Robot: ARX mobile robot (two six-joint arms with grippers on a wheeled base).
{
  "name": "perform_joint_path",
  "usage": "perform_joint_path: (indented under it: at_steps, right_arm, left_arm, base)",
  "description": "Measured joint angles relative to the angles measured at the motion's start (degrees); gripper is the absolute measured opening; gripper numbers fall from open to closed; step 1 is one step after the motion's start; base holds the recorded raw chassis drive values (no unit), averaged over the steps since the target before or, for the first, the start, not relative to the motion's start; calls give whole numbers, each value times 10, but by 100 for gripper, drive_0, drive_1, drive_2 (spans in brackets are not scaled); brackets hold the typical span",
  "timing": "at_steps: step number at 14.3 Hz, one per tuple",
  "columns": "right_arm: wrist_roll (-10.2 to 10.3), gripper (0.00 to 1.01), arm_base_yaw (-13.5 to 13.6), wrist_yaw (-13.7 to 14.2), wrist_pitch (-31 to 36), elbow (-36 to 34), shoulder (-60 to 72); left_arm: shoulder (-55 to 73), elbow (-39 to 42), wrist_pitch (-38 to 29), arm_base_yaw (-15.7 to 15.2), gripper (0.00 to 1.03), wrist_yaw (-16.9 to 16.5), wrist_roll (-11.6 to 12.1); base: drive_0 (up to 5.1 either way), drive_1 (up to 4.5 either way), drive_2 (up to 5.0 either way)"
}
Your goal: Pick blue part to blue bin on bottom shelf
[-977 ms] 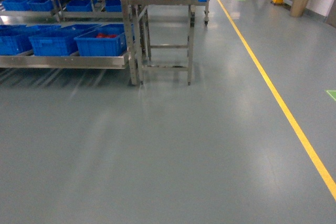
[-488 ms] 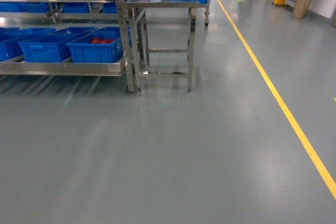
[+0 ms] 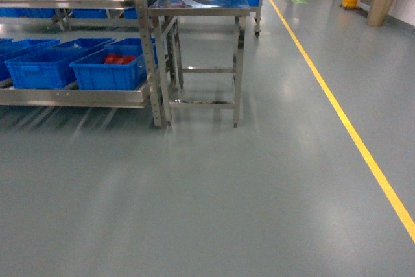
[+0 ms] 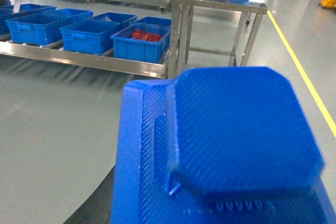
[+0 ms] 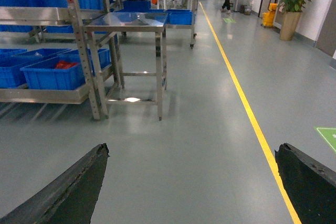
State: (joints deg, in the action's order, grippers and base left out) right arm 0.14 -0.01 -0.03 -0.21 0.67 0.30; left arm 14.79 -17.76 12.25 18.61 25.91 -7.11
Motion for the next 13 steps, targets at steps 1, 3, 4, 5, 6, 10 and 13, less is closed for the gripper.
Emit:
perform_joint_path:
  at_steps: [1, 3, 4, 5, 6, 10, 13]
  right_arm:
    - [0, 98, 0, 0, -1, 0, 0]
    - [0, 98, 0, 0, -1, 0, 0]
    - [0, 98, 0, 0, 0, 0, 0]
    - [0, 98, 0, 0, 1, 0, 0]
    - [0, 98, 0, 0, -1, 0, 0]
    - [0, 98, 0, 0, -2, 0, 0]
    - [0, 98, 0, 0, -2, 0, 0]
  left_arm:
    - [0, 0, -1, 0, 44, 0, 0]
    - [0, 0, 1, 0, 44, -1, 0]
    - [0, 0, 0, 0, 44, -1, 0]
    - [0, 0, -1, 0, 44, -1, 0]
    - [0, 0, -2, 0, 44, -2, 0]
    - [0, 0, 0, 0, 44, -1, 0]
    - [0, 0, -1, 0, 44, -2, 0]
  base:
    - [-10, 395, -415]
    - [-10, 395, -415]
    - [-10, 395, -415]
    - [-10, 395, -415]
    - [3, 408, -401]
    - [-1, 403, -406]
    - [-7, 398, -411]
